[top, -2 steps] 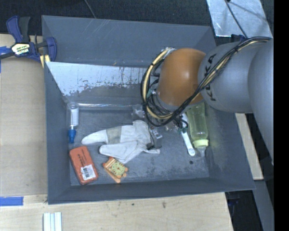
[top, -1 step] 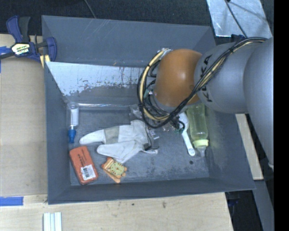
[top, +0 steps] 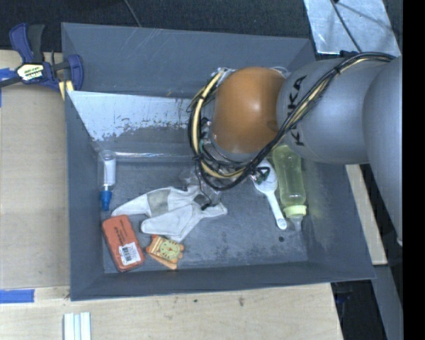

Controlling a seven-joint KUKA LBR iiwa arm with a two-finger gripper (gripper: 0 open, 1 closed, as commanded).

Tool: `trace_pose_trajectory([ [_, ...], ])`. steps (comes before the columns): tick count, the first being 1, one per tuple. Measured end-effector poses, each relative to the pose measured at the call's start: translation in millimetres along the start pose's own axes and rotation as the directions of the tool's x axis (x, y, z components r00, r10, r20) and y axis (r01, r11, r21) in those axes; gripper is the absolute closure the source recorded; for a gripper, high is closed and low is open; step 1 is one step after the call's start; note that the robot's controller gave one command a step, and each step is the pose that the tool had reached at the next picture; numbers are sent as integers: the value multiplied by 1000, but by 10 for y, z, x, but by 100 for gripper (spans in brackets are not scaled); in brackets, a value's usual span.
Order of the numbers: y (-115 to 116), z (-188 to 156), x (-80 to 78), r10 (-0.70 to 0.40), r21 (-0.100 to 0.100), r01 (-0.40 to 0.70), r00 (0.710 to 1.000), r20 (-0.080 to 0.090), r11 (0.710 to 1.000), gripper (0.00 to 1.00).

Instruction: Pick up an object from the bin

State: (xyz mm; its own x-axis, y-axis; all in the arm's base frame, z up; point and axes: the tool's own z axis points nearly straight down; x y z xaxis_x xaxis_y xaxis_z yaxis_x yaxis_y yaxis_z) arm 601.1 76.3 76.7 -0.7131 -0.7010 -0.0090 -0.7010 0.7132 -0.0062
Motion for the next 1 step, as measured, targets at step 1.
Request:
trace_pose_trajectory([
  [1, 3, 2, -5, 1, -1, -1, 1000, 0, 1000, 100],
])
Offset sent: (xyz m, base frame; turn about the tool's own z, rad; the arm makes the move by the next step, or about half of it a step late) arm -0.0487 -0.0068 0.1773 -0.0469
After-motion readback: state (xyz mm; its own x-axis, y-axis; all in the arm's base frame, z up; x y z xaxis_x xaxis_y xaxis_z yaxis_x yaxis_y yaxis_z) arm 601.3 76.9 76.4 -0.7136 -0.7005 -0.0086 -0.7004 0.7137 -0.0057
